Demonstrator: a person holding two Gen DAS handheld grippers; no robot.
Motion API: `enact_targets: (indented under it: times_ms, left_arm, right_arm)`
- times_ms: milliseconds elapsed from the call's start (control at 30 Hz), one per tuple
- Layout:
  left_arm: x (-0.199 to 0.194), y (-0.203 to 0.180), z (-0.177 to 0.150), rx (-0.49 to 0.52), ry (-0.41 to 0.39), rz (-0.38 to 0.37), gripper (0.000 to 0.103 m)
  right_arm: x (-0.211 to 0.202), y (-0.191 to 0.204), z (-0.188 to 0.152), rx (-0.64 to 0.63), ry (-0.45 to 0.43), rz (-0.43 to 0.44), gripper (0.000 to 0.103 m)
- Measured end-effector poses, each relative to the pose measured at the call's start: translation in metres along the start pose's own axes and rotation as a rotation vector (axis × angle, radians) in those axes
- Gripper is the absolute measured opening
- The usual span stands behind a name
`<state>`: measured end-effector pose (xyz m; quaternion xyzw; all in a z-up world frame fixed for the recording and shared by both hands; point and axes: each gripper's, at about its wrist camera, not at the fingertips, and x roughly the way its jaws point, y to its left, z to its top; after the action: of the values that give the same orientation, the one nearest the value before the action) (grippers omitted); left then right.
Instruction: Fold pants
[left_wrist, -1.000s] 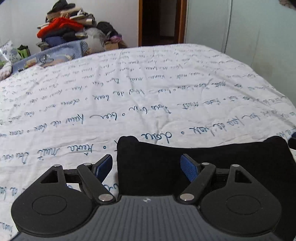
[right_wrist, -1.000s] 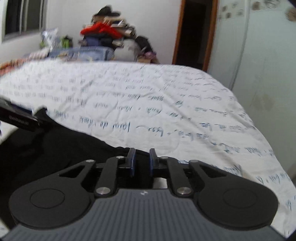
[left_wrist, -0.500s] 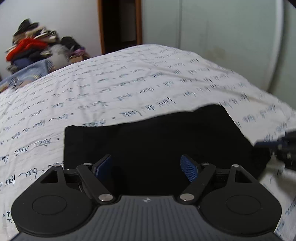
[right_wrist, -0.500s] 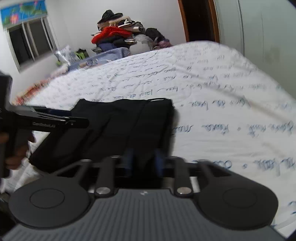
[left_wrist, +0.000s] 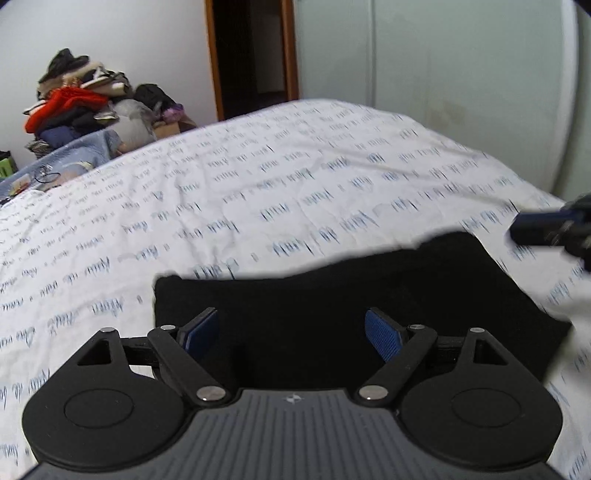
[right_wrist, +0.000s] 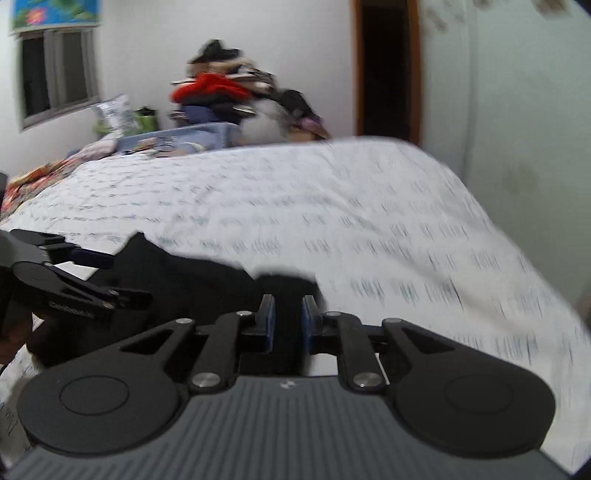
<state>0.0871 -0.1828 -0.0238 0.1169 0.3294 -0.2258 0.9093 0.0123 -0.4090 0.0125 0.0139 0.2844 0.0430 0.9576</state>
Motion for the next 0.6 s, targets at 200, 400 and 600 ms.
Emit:
enact_targets:
  times_ms: [200,400,600]
  left_arm:
    - [0.052,0.046,0.016,-0.069,0.070,0.133,0.086]
    - [0.037,0.081,0.003,-0.198,0.068,0.107,0.086]
    - [0.008,0.069,-0.025,-0.147,0.092,0.075,0.086]
  right_arm:
    - [0.092,0.019,0.021,-0.117,0.151,0.061,0.016]
    - [0.100,0.022,0.018,-0.145,0.145,-0.042,0.016]
    - [0.064,0.035,0.002,-0.211,0.137,-0.001,0.031]
